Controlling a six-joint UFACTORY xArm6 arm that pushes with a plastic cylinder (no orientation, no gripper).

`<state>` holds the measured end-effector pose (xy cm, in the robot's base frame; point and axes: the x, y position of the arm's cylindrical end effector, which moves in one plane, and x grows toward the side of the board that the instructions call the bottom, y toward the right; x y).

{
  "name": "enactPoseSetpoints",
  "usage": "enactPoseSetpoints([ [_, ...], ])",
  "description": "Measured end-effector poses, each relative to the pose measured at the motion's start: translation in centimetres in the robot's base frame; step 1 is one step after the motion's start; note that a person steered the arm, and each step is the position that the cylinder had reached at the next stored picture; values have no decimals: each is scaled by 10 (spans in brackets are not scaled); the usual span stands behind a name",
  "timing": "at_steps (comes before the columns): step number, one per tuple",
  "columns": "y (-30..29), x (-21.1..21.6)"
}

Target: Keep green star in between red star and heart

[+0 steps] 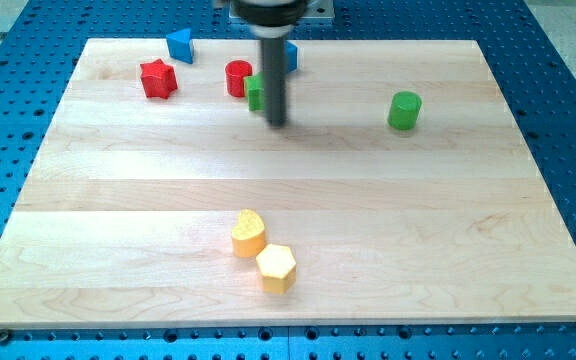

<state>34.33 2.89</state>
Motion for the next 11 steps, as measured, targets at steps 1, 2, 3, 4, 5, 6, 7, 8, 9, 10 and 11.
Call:
enactPoseSetpoints([
  [1,18,-37],
  [2,-46,-41],
  [3,-126,-28],
  [4,-153,12],
  [5,-97,34],
  [6,-36,48],
  [7,-89,69],
  [8,-84,46],
  [9,-86,34],
  [10,-141,13],
  [11,-245,-1],
])
